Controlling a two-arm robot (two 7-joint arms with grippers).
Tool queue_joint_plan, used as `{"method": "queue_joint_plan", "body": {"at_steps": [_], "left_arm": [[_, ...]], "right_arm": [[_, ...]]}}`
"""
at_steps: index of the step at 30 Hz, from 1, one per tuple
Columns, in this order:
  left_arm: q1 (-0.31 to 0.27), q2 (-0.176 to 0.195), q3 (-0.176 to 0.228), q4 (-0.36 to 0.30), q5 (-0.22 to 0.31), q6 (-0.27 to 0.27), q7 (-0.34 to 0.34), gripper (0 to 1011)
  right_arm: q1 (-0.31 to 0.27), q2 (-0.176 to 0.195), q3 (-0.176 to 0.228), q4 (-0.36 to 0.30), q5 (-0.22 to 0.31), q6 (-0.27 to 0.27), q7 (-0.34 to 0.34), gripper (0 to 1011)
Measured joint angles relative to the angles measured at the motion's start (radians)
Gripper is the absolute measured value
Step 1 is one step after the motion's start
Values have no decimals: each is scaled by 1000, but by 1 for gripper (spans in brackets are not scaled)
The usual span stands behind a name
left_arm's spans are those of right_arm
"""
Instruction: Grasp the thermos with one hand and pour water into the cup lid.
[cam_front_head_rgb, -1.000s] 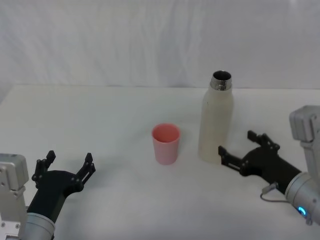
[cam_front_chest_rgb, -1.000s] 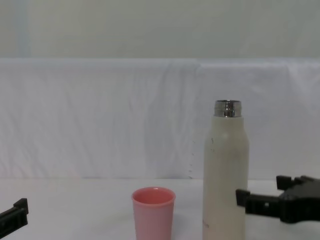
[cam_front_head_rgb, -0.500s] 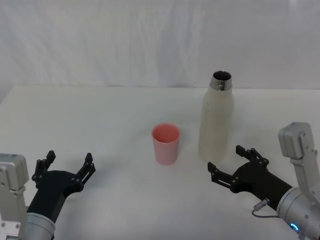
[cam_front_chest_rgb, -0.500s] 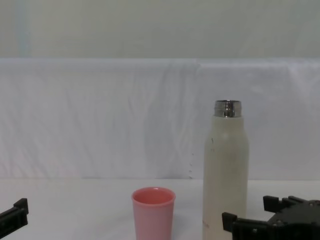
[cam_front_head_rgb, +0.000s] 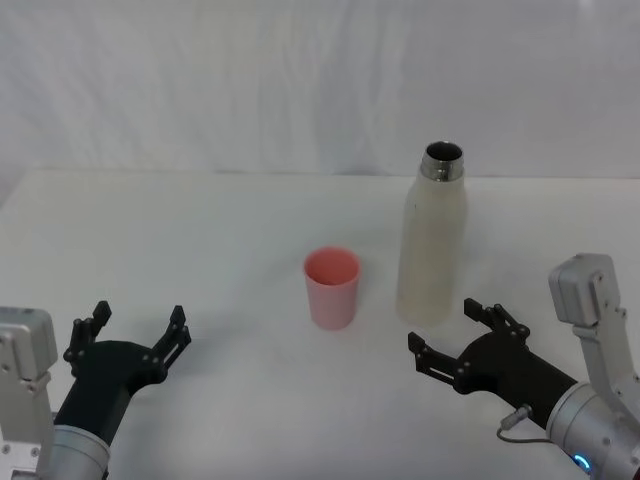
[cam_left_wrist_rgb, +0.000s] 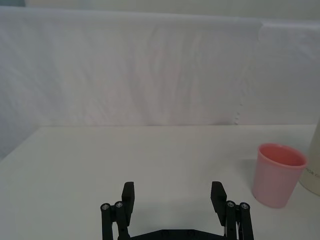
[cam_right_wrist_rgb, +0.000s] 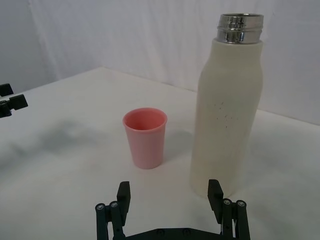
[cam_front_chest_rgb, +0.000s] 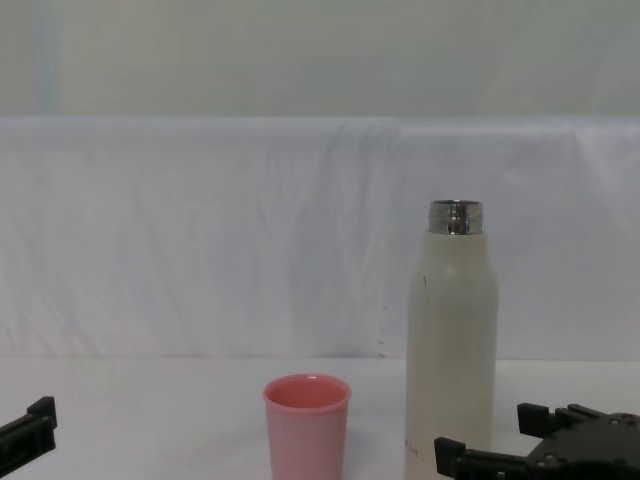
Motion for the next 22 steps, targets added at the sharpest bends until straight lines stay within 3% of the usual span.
{"method": "queue_joint_plan", "body": {"at_steps": [22], "left_arm": [[0,0,0,0,0,0,0,1001]], "right_arm": [[0,1,2,-1,0,2,1,1001]]}}
